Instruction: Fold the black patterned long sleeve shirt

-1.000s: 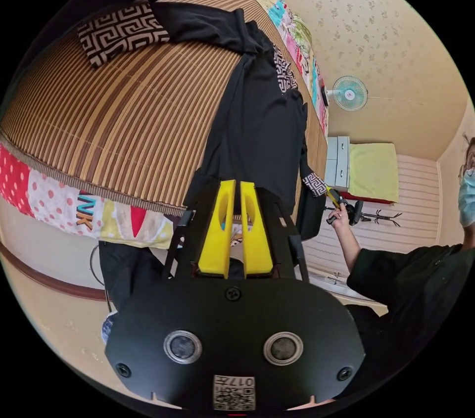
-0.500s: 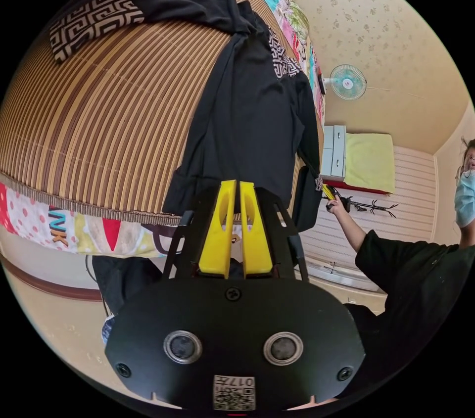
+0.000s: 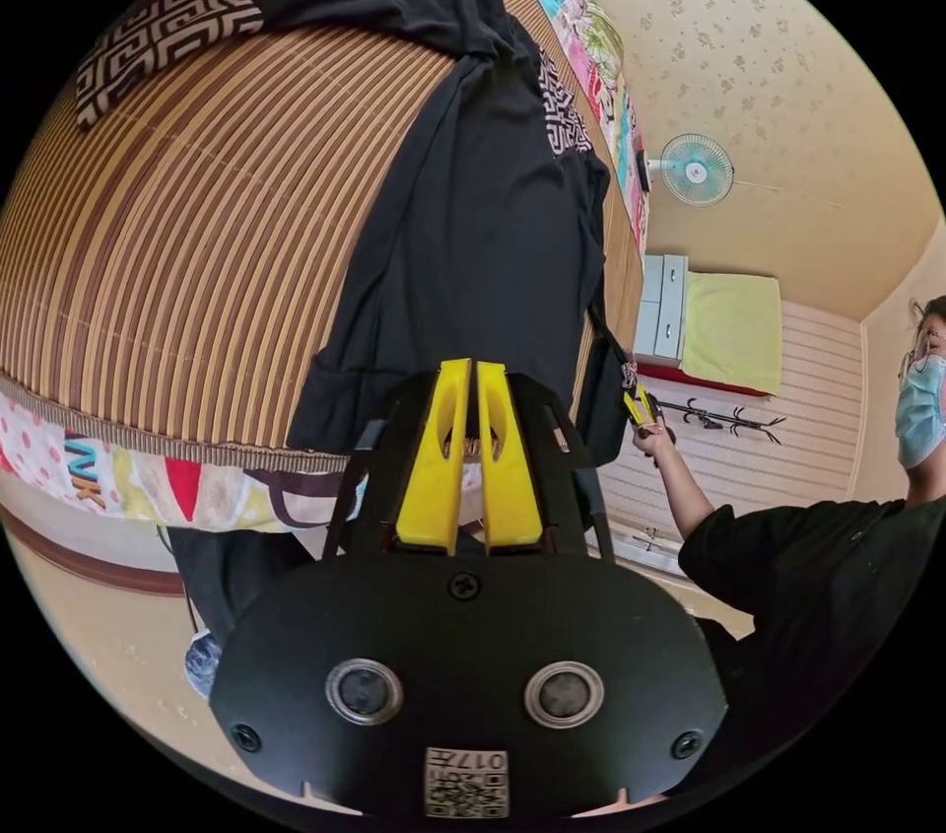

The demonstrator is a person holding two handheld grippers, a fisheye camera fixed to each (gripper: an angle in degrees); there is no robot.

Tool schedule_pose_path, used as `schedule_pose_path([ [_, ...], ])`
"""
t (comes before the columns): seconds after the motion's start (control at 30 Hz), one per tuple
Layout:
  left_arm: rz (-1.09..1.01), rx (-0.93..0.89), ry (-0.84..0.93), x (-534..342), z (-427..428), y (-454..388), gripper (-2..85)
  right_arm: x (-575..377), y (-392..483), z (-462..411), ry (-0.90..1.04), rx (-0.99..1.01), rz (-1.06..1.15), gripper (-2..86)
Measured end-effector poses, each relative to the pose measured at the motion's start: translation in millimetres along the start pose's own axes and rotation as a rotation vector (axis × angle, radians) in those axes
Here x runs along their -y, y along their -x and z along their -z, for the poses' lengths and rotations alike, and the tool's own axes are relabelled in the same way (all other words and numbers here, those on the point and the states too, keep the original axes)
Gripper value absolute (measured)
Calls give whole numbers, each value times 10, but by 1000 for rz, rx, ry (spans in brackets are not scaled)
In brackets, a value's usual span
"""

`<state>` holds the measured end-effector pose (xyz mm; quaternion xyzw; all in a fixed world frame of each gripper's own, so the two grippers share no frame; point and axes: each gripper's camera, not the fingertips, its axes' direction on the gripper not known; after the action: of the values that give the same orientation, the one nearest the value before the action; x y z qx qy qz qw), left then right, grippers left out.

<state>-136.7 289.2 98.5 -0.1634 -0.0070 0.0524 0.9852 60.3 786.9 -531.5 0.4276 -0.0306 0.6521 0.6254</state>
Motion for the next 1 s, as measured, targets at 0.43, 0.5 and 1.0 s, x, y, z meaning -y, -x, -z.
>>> schedule_pose_path([
  [0.43, 14, -1, 20, 339, -195, 263, -7, 38, 171, 367, -18, 64, -5, 33],
  [0.5, 16, -21, 20, 405, -268, 319, -8, 9, 50, 465, -25, 25, -10, 32],
  [1.0, 9, -22, 14, 832, -493, 720, -8, -256, -672, 338, -50, 242, -133, 91],
])
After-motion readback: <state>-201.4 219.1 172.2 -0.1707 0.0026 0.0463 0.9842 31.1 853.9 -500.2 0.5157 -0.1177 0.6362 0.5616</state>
